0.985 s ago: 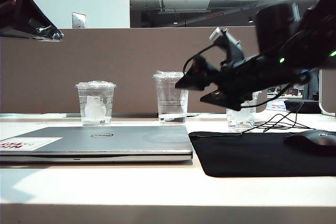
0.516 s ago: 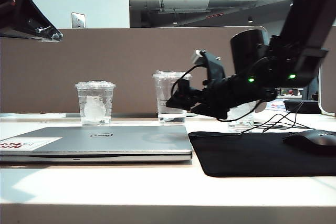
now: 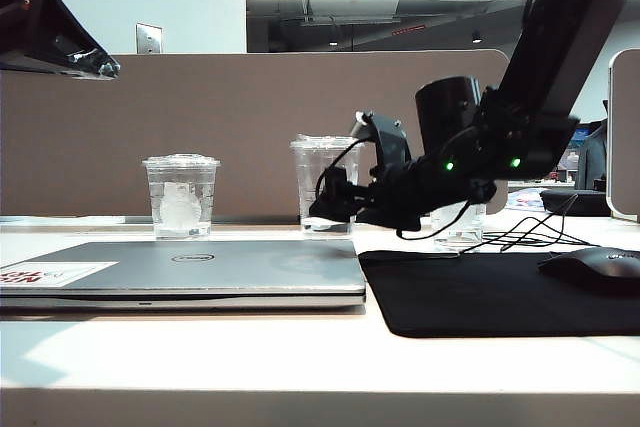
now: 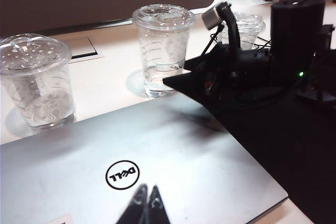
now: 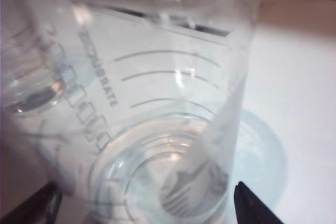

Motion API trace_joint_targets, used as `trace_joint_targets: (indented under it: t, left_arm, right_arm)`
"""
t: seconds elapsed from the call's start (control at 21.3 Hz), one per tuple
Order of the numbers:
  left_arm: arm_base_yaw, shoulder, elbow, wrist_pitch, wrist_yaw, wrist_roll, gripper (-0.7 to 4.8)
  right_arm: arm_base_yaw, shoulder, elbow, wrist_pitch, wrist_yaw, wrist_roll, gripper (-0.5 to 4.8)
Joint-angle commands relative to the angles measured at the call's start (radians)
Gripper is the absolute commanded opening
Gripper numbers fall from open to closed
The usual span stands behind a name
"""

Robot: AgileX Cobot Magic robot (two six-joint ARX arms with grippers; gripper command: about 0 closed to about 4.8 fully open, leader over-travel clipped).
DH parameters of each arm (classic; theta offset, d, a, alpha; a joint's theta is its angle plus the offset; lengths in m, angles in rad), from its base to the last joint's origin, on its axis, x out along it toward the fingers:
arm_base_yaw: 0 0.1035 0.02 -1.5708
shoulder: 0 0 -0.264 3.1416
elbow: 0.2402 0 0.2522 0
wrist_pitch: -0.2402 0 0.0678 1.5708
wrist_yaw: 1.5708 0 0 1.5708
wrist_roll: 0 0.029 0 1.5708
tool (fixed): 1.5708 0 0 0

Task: Pick up the coffee cup on the middle and place it on the right side of the laptop.

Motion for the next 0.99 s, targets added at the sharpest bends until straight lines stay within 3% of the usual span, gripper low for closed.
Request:
trace_joint_targets:
  t: [0.05, 0.99]
  left_arm:
    - [0.001, -0.002, 0.005, 0.013, 0.0, 0.005, -0.05]
    - [0.001, -0.002, 0.005, 0.011, 0.0, 0.005, -0.05]
  right_arm:
    - [0.004, 0.028, 0.043, -0.001, -0.005, -0.002, 4.79]
    - [0.014, 0.073, 0.098, 0.046, -0.001, -0.003, 4.79]
